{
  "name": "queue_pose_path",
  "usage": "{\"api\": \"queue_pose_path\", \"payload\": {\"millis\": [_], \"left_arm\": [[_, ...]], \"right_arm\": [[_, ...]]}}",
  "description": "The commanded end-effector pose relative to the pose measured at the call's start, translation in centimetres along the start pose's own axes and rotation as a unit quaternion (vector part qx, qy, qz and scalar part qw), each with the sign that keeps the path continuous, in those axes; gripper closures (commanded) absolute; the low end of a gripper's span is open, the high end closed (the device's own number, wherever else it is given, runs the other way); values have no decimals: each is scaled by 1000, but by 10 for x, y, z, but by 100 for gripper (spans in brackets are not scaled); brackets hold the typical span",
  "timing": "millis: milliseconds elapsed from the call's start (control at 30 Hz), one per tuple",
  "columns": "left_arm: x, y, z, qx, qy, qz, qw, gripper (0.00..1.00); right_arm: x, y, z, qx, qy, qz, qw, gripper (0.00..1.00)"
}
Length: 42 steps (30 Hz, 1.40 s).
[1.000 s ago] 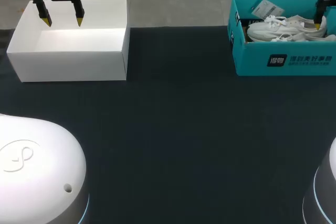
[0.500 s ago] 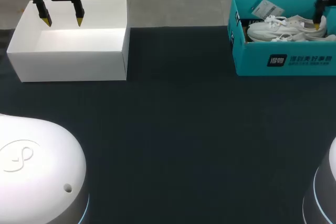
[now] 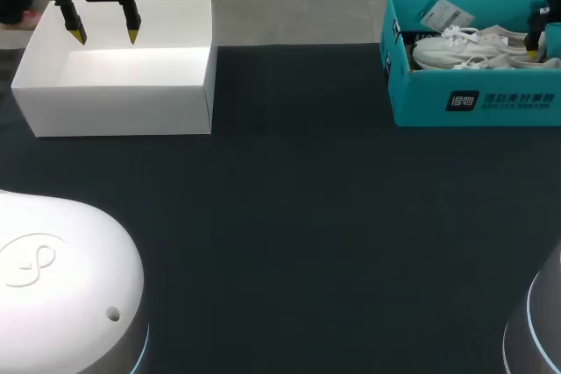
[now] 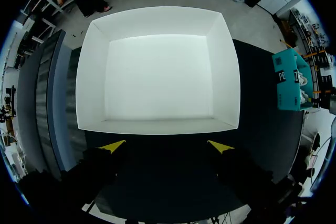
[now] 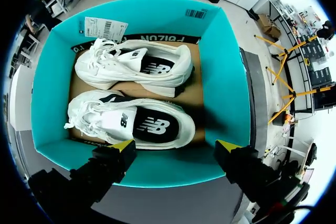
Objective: Take the shoe out of the shoebox, open the shoe tongue, remove and reinsert the insole, then place the shoe into the shoebox
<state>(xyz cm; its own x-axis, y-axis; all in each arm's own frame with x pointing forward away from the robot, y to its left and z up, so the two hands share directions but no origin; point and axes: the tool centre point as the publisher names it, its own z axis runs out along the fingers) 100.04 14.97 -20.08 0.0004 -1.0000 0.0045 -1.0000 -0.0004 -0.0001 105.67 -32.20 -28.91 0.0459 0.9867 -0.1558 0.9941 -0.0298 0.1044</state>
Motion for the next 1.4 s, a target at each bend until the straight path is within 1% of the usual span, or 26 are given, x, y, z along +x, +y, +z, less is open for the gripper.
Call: {"api": "queue_pose_path", "payload": {"millis": [33,200,433,567,667,733,767,800,833,867,900,933,1100,1167,1400], "left_arm": [[0,0,0,0,-1,0,1000,0],[0,0,0,0,-1,0,1000,0],[0,0,0,0,-1,0,1000,0],[0,0,0,0,-1,0,1000,0],[0,0,0,0,-1,0,1000,0],[0,0,0,0,-1,0,1000,0],[0,0,0,0,-1,0,1000,0],[0,0,0,0,-1,0,1000,0],[0,0,0,0,-1,0,1000,0],[0,0,0,0,-1,0,1000,0],[0,0,0,0,-1,0,1000,0],[0,0,0,0,-1,0,1000,0],[0,0,0,0,-1,0,1000,0],[0,0,0,0,-1,0,1000,0],[0,0,0,0,-1,0,1000,0]], "right_arm": [[-9,7,18,9,6,1,1000,0],[-14,8,32,14,4,-3,1000,0],[-11,13,52,23,2,-17,1000,0],[-10,14,67,38,2,-17,999,0],[-11,12,75,43,3,-18,999,7],[-12,12,82,51,2,-16,999,6],[-13,12,85,50,1,-14,999,16],[-14,12,87,53,-2,-11,999,41],[-15,12,89,56,-6,-8,998,59],[-15,12,89,56,-6,-5,998,71],[-16,12,89,56,-6,-4,998,89],[-17,12,90,57,-7,-1,998,100],[-20,11,89,58,-10,9,998,100],[-22,10,87,56,-20,16,998,100],[-29,10,76,53,-25,34,998,100]]}}
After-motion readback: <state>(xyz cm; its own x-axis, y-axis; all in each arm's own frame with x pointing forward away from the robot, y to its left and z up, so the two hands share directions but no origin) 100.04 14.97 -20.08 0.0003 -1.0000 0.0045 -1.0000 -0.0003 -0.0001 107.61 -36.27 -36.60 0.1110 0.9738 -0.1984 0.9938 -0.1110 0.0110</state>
